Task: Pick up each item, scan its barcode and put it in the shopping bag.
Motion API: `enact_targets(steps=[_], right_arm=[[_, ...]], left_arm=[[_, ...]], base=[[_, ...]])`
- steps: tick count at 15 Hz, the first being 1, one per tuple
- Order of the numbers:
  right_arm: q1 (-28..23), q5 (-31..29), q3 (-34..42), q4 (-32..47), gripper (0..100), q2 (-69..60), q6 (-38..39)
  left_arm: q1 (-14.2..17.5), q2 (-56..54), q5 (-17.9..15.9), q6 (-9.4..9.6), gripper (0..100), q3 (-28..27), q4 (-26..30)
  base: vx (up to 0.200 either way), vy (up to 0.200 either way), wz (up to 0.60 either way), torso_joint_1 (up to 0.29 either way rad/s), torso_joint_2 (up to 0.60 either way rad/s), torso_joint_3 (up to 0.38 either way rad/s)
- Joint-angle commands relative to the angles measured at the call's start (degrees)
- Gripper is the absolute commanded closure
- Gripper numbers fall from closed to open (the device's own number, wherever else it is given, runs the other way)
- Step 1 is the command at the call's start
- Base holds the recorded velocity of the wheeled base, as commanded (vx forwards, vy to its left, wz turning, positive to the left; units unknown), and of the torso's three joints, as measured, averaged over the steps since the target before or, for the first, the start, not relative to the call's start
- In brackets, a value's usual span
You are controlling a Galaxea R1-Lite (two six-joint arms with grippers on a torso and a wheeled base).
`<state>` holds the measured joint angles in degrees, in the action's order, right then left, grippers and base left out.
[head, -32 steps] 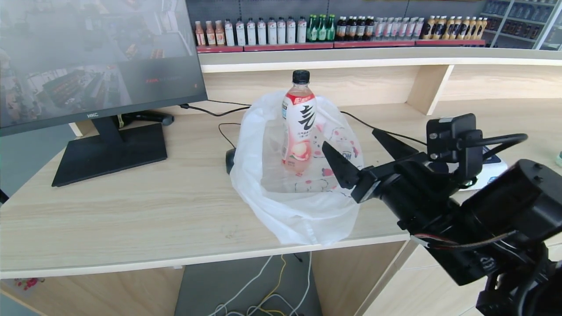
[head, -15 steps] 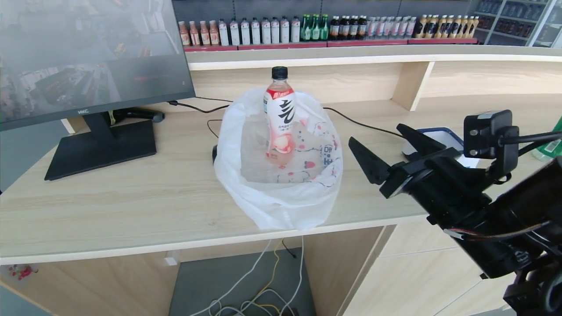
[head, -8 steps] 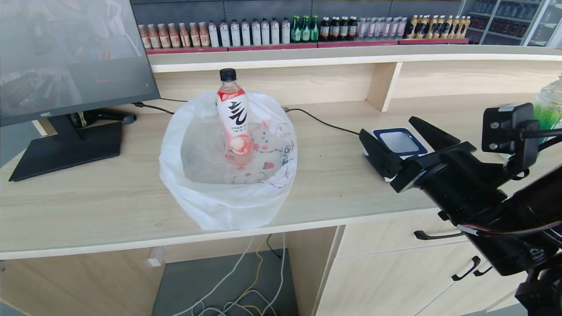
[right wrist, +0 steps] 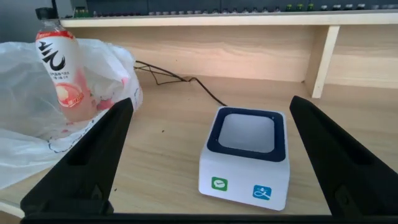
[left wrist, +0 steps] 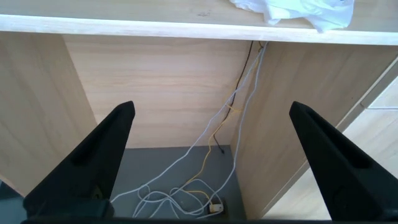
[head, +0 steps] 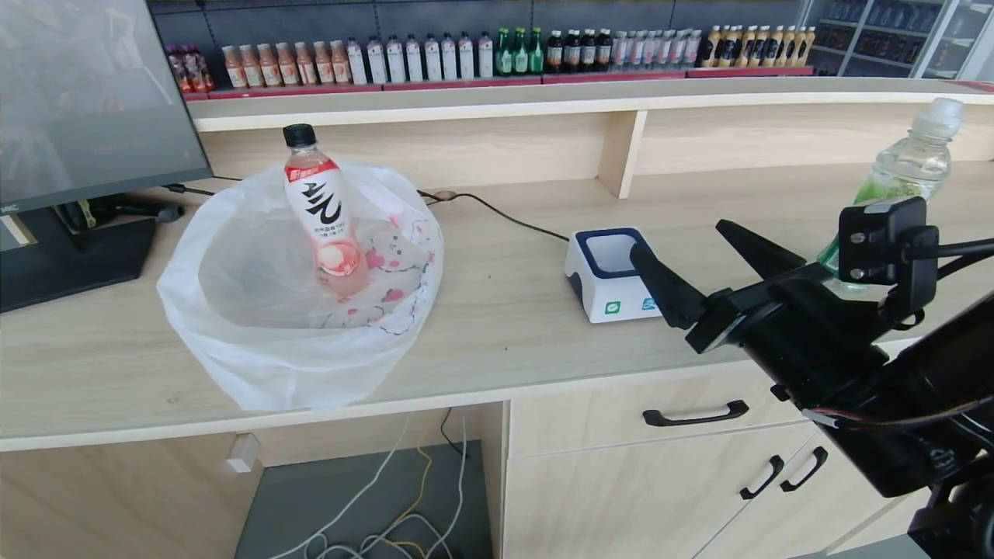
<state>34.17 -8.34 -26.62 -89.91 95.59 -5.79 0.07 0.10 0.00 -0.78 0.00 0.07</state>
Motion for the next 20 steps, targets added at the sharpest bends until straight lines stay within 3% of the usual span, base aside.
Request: enact_targets(steps=[1,16,20], right_arm=[[0.0,0.0,-0.4,-0.1,0,0.6,-0.1],[0.5,-0.2,-0.1,-0.1,0,0.6,-1.1],[0.1,-0.2,0.5,-0.1,0,0.6,-1.1]], left_arm=[[0.0,0.0,0.0,-0.01,0,0.0,0.0],[0.0,0.0,0.0,-0.01,0,0.0,0.0],[0.0,0.0,0.0,0.08,0,0.0,0.0]], base=[[0.0,-0.2,0.0,0.002,0.0,-0.002],[0.0,-0.2,0.0,0.002,0.0,0.002],[0.0,0.0,0.0,0.0,0.0,0.0]])
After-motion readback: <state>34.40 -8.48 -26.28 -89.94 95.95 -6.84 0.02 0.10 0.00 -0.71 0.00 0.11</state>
